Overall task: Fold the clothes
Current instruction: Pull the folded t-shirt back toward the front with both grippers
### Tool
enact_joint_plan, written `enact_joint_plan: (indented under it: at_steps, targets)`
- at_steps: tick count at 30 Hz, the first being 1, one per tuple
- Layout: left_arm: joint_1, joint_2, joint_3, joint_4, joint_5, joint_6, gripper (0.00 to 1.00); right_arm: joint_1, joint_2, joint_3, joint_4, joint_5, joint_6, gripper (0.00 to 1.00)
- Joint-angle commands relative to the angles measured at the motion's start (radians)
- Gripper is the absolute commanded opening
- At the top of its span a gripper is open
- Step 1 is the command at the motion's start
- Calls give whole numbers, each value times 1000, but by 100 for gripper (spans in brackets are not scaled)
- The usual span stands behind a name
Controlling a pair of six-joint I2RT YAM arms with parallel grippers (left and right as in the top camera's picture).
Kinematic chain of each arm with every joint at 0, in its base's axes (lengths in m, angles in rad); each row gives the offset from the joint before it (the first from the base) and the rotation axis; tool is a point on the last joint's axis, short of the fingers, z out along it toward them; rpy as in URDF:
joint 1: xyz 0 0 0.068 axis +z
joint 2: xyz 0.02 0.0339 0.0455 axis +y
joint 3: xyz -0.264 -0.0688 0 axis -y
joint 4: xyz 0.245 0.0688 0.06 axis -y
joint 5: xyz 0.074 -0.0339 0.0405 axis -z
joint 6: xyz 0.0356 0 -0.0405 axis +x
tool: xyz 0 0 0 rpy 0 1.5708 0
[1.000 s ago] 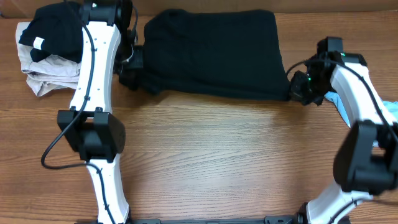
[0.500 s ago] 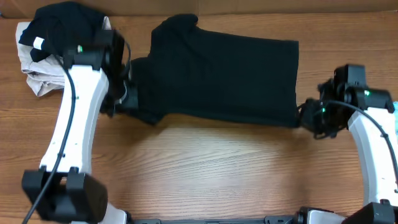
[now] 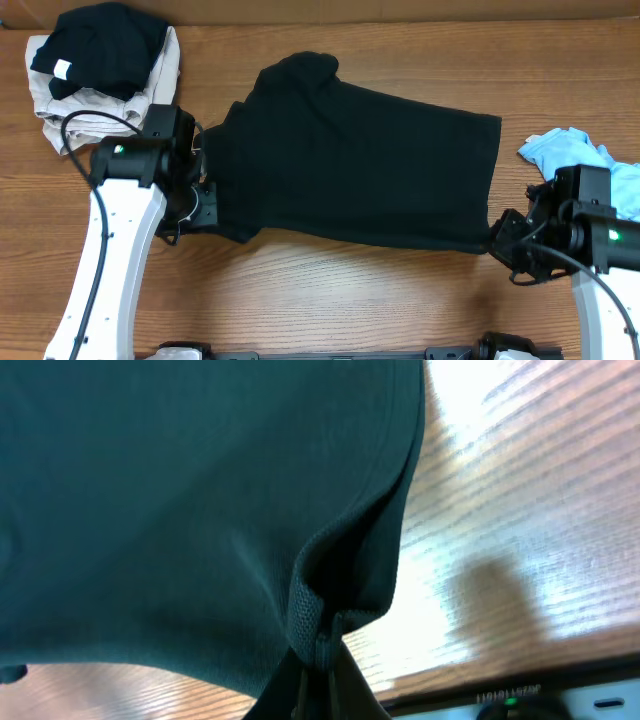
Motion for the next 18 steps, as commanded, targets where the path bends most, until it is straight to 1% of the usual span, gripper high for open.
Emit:
enact_joint_plan:
  at_steps: [1, 9, 13, 18]
  targets:
    - [-6, -43, 0, 23, -22, -13, 4, -4, -36, -8, 1, 9, 54, 4]
    - [-6, -6, 0, 264, -18, -13, 4, -4, 9, -10, 115, 103, 99, 4]
    - [-7, 52, 0, 397, -18, -12, 4, -4, 48, -28, 175, 116, 103, 4]
    - [-7, 157, 0, 542, 10, 3, 4, -4, 100, -105, 291, 143, 123, 4]
